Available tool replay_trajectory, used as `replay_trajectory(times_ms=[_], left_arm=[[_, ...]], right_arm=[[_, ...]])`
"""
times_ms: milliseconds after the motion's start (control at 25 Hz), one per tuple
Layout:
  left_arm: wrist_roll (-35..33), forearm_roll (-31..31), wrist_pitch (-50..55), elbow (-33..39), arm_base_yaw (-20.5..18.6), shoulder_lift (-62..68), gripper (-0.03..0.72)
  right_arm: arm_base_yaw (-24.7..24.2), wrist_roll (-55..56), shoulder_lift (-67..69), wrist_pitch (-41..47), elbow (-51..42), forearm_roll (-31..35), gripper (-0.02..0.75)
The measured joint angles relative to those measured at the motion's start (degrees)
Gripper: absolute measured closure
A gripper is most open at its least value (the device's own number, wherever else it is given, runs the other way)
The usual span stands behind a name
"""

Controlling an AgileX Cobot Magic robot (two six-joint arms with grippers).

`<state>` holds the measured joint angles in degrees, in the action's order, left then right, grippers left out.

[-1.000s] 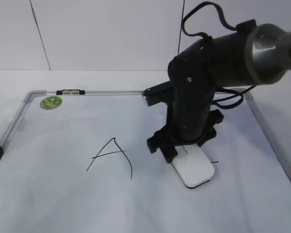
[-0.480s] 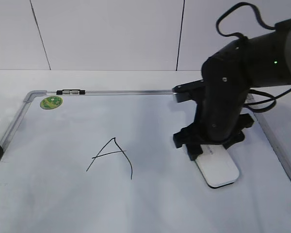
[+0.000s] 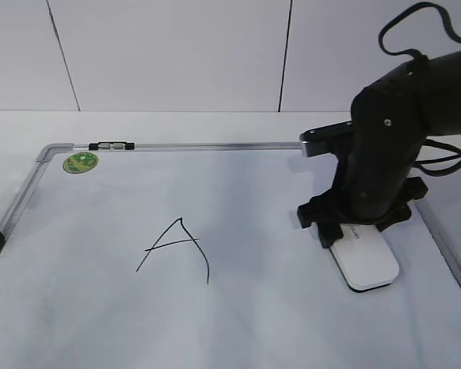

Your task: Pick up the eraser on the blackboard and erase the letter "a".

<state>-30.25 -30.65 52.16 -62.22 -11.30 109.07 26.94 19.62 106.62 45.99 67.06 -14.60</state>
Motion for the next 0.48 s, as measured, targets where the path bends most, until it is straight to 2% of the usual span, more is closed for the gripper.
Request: replay_trajectory(times_ms=[240, 360, 480], left_arm=[[0.00, 0.00, 0.00, 0.00, 0.00, 0.00, 0.623], [0.00, 0.00, 0.00, 0.00, 0.00, 0.00, 0.621], [0.00, 0.00, 0.00, 0.00, 0.00, 0.00, 0.620]], right_arm=[[8.86, -0.11, 0.00, -2.93, -0.31, 2.63, 0.192], [9.46, -0.11, 0.00, -3.68, -0.44, 3.30, 0.192], [8.01, 0.13, 0.00, -3.68, -0.44, 3.30, 0.192]])
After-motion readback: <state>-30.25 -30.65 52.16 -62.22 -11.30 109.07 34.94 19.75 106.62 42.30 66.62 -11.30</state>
